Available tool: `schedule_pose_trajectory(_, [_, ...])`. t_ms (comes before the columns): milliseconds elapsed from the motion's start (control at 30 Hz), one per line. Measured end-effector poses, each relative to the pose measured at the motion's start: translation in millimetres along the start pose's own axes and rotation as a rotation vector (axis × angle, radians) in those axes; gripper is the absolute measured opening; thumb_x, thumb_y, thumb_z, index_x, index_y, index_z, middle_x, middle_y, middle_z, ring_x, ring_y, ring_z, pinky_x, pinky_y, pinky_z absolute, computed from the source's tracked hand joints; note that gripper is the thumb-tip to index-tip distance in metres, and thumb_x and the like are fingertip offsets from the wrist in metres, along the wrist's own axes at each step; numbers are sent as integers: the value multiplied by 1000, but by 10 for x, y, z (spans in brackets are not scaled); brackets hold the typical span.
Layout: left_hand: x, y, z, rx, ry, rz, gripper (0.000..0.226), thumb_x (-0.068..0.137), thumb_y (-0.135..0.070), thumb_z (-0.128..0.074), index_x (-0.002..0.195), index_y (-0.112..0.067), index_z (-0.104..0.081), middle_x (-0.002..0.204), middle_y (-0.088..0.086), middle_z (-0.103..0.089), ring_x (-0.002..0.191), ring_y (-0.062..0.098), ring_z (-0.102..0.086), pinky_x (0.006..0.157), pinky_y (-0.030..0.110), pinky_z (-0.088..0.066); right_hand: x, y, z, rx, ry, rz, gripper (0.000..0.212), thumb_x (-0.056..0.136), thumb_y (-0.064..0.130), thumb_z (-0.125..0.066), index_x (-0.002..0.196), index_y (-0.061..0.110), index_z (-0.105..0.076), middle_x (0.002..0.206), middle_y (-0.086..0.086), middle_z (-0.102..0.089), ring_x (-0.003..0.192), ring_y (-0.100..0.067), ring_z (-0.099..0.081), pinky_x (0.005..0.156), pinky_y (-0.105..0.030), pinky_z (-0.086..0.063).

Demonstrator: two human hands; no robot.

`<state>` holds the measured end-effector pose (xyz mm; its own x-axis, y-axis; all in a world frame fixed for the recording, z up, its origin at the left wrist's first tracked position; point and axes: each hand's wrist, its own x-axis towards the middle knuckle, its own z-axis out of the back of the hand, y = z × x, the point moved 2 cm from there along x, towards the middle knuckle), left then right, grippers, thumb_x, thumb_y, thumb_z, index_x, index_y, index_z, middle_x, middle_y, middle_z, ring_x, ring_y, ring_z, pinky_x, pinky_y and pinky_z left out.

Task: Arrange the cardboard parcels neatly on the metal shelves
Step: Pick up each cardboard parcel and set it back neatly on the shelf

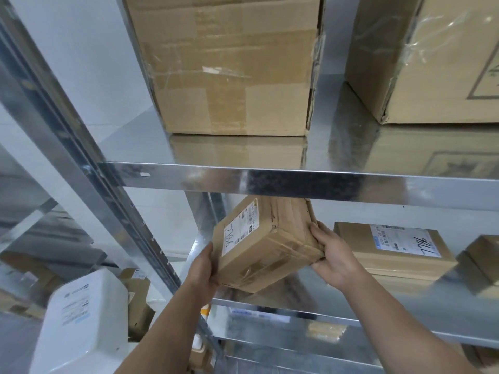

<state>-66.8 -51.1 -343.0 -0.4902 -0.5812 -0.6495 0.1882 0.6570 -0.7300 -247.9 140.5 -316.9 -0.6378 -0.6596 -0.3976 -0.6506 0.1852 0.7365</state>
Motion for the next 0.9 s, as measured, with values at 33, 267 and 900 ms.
schedule_pose_trajectory(33, [-7, -40, 6, 7, -19, -21, 48, 108, -49, -35, 130, -19, -65, 111, 8, -77, 103, 29, -70, 76, 41, -56, 2, -11, 18, -17, -15, 4, 33, 108, 19, -48, 139, 16, -57, 124, -14, -72, 100, -27, -72, 75, -37, -59])
schedule_pose_trajectory(267, [-25, -346, 70, 104, -91, -168, 38, 108, -46, -38, 113, -21, -67, 105, 5, -77, 103, 25, -68, 89, 40, -53, 31, -121, 16, -478, -216, 123, 25, 106, 19, -54, 130, 27, -54, 114, -11, -66, 100, -26, -69, 73, -37, -56])
schedule_pose_trajectory(900, [111, -498, -8, 246, -170, -268, 39, 105, -55, -37, 103, -25, -62, 97, -2, -64, 103, 23, -59, 96, 37, -41, 162, -484, -167, -373, -123, -102, 43, 108, 52, -35, 103, 30, -72, 85, 12, -79, 100, -12, -67, 94, -34, -45])
